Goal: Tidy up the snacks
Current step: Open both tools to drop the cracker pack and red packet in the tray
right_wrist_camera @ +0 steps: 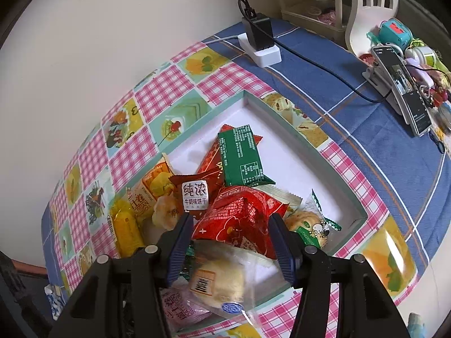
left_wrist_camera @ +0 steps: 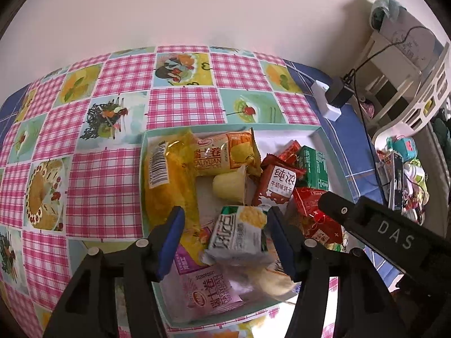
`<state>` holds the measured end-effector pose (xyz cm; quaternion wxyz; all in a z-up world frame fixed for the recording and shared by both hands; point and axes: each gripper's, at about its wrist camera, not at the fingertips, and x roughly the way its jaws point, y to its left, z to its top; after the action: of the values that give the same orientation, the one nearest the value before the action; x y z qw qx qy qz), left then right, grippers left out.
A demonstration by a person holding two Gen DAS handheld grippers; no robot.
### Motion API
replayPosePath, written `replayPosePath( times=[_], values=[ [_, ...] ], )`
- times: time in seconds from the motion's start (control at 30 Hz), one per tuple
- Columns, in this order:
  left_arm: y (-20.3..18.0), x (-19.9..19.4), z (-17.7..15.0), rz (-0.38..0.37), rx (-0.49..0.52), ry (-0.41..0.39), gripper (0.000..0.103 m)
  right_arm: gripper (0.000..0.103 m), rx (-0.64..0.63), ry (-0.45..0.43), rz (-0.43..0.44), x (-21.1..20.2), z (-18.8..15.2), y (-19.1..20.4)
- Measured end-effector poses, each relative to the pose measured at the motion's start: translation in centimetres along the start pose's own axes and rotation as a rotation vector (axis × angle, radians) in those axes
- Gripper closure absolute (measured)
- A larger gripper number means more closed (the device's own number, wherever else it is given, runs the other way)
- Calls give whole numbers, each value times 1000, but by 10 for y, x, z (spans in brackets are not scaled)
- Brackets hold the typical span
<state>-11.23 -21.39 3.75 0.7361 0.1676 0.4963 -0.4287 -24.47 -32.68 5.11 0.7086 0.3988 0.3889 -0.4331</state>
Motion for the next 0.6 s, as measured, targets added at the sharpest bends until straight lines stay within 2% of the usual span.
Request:
replayPosePath(
  times=[0.17,0.2,0.23,0.37,0.43,0.5,0.6],
  values=[
    [20,-10,4,32,-89,-18,39,43,-28,15,-17,3,-2,6],
    [25,-12,5,44,-106,-24,34,43,-39,18,-22,4,-2,8],
    [30,-14,6,57,-122,-31,31,41,-47,19,-26,4,-3,10],
    [55,-20,9,130,-196,-56,29,33,-101,26,-37,6,-6,23],
    [69,-21,9,179,-239,-59,9,32,-127,24,-46,7,-9,30],
    [82,-21,8,230,-274,-68,7,30,-153,25,-53,8,-11,35],
    [98,-23,7,284,-315,-75,7,21,-186,28,-48,9,-15,44]
  ],
)
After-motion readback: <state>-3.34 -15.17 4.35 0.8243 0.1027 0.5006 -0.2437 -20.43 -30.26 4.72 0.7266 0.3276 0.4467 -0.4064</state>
